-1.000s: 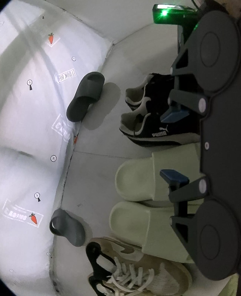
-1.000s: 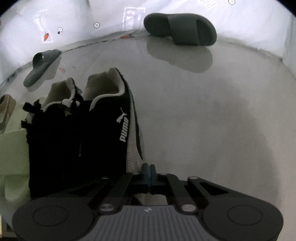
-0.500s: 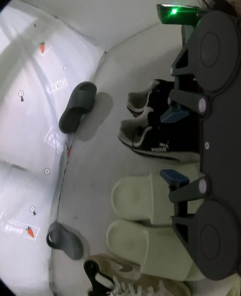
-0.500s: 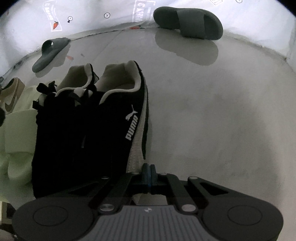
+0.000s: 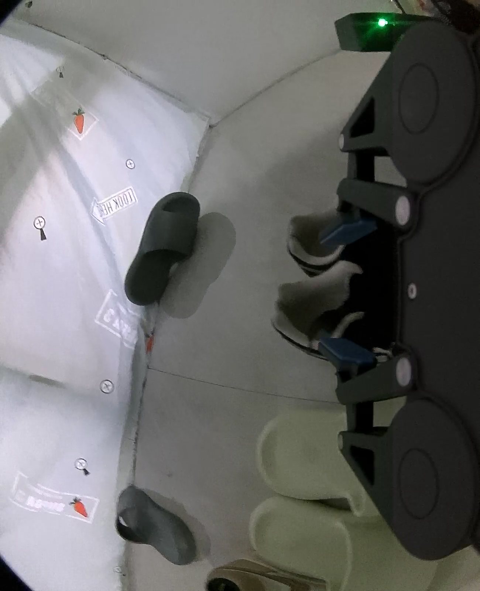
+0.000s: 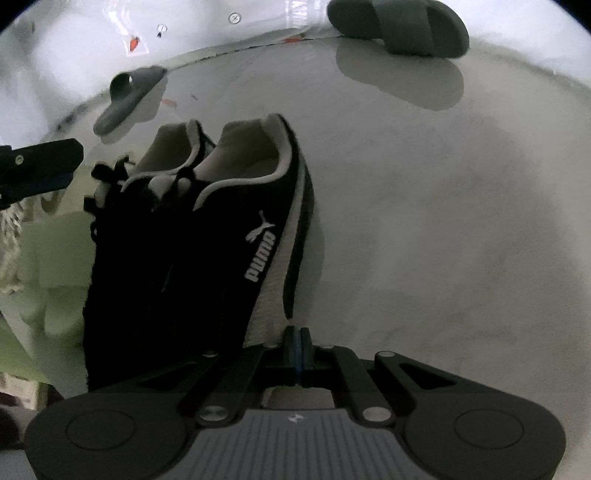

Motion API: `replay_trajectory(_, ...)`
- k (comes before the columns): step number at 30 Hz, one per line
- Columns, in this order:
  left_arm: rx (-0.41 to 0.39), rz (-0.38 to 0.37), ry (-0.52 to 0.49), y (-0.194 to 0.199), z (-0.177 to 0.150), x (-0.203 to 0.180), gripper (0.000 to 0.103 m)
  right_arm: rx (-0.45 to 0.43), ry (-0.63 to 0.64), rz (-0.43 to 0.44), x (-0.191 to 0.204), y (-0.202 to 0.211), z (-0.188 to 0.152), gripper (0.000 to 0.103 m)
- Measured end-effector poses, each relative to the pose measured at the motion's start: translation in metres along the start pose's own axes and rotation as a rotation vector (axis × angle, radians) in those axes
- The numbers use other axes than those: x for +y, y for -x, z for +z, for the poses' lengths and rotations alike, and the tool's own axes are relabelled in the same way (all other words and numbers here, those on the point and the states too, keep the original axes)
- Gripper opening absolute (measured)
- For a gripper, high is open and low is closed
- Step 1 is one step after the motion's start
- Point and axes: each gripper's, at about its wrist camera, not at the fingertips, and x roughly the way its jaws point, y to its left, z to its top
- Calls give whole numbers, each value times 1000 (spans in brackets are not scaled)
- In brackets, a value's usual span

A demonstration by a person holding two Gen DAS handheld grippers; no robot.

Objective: Organize scattered shoes

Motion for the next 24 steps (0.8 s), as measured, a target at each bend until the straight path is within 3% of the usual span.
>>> replay_trajectory(1,-4,2,-3,-1,1,-1,57,-21,-27,2,-6,4,1,17)
replay_trajectory(3,-11,11,-7,-6,6,-2,57,-90,-53,-21,-14,13,7,46)
replay_trajectory(4,-10,14,-7,-9,8,-2,57,-143,-59,-54,-17,20,12,79)
replay_trajectory(5,-10,17,-6,-12,10,-2,57,-191,-63,-83,-21,25,18,98)
replay_trajectory(8,-9,18,-18,-23,19,-4,57,-324,-49,-141,-30,39,39,101)
replay_trajectory(12,-35,-11,-50,-39,34,-12,60,-401,-74,-183,-47,40,69,103)
replay_trajectory(14,-79,-47,-73,-53,49,-19,73,-452,-121,-198,-62,36,90,103)
replay_trajectory(19,-209,-154,-184,-88,83,-39,83,-490,-201,-181,-95,23,120,103)
replay_trajectory(24,-204,-197,-269,-165,133,-60,84,-506,-220,-222,-123,-3,161,103)
